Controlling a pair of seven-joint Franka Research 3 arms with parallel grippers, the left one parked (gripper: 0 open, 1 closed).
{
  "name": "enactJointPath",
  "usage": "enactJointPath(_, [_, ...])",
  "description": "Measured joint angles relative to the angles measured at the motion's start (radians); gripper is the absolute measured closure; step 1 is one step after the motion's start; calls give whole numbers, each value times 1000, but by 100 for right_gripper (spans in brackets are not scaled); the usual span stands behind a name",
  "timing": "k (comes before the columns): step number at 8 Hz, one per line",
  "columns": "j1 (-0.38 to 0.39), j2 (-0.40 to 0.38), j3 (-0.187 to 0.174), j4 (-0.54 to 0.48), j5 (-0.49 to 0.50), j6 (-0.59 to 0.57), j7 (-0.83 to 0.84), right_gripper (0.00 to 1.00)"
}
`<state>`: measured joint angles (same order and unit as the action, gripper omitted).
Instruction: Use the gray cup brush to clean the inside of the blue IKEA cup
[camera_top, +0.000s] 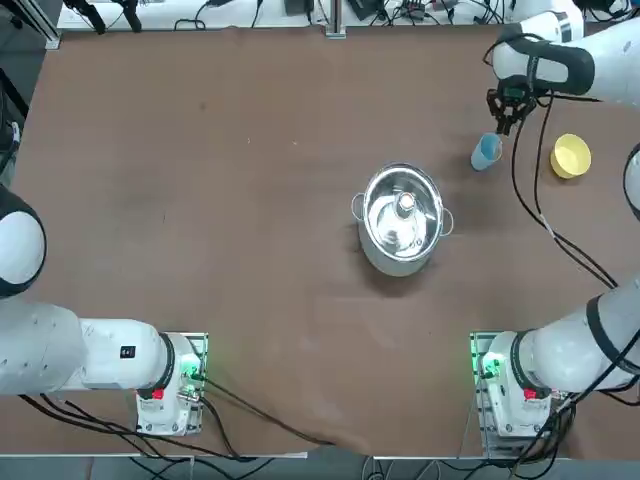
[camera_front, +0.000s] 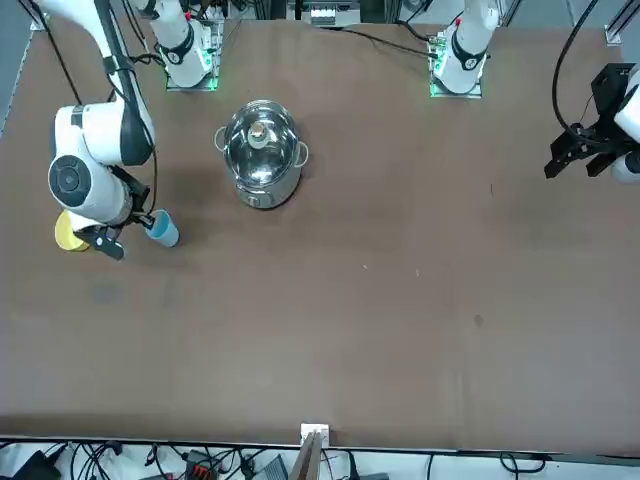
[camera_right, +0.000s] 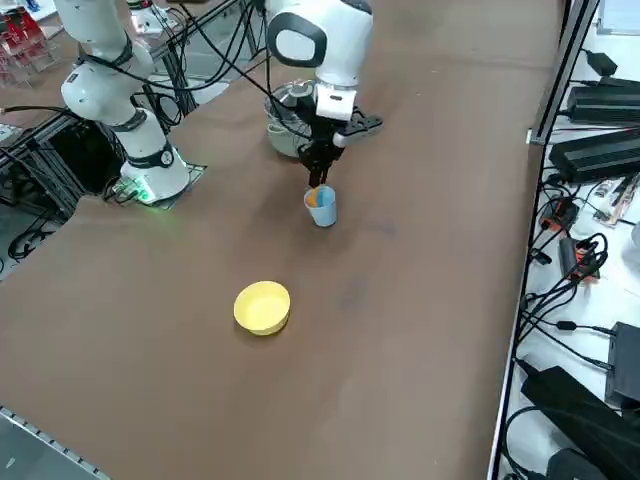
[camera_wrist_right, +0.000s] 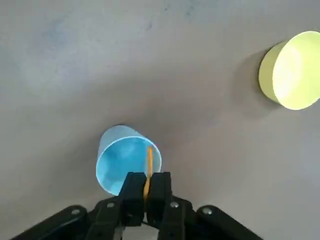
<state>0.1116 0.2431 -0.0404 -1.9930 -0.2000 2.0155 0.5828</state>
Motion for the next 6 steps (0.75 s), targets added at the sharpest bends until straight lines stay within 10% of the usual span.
enactJointPath(6, [17,12,16,7,24,97,83,95])
